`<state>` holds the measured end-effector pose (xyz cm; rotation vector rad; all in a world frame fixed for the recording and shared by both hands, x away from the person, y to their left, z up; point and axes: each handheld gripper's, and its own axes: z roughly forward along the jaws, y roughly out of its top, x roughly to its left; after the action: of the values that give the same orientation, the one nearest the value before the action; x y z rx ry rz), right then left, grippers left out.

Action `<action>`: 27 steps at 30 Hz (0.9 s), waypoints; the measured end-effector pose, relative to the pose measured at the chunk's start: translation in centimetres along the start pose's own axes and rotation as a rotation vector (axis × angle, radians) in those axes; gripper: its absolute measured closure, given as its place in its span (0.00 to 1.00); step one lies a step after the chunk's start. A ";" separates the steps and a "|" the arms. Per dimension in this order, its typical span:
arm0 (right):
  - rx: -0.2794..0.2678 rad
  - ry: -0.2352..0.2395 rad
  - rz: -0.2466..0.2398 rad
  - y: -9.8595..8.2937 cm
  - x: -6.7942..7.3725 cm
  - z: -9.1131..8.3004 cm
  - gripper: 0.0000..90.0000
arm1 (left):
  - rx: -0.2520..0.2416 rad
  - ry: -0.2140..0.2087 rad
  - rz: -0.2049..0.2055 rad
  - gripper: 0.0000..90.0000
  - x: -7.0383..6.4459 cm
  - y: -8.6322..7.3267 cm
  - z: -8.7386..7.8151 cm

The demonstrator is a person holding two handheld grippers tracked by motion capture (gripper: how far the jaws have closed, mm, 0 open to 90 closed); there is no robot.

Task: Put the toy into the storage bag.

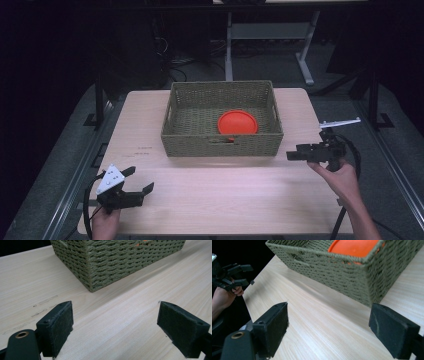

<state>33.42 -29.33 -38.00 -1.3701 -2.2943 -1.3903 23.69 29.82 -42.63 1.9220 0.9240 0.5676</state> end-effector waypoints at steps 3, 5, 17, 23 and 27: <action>-0.001 -0.003 0.008 -0.7 -0.2 -0.1 0.17 | 0.002 -0.001 -0.004 0.14 0.0 0.0 0.0; -0.002 -0.009 0.010 -1.1 -0.3 -0.1 0.17 | 0.002 -0.001 -0.004 0.14 0.0 0.0 0.0; -0.010 -0.019 0.041 -3.8 -1.4 -0.3 0.17 | 0.004 0.001 -0.006 0.14 0.0 -0.1 0.0; -0.009 -0.026 0.073 -5.4 -2.2 -0.4 0.17 | 0.004 0.003 -0.004 0.14 0.1 -0.2 0.0; -0.007 -0.035 0.088 -6.5 -2.7 -0.5 0.17 | 0.010 0.004 -0.001 0.14 0.2 -0.2 -0.1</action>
<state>29.94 -32.47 -43.21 -1.4903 -2.2228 -1.3601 23.66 30.06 -42.79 1.9295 0.9317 0.5672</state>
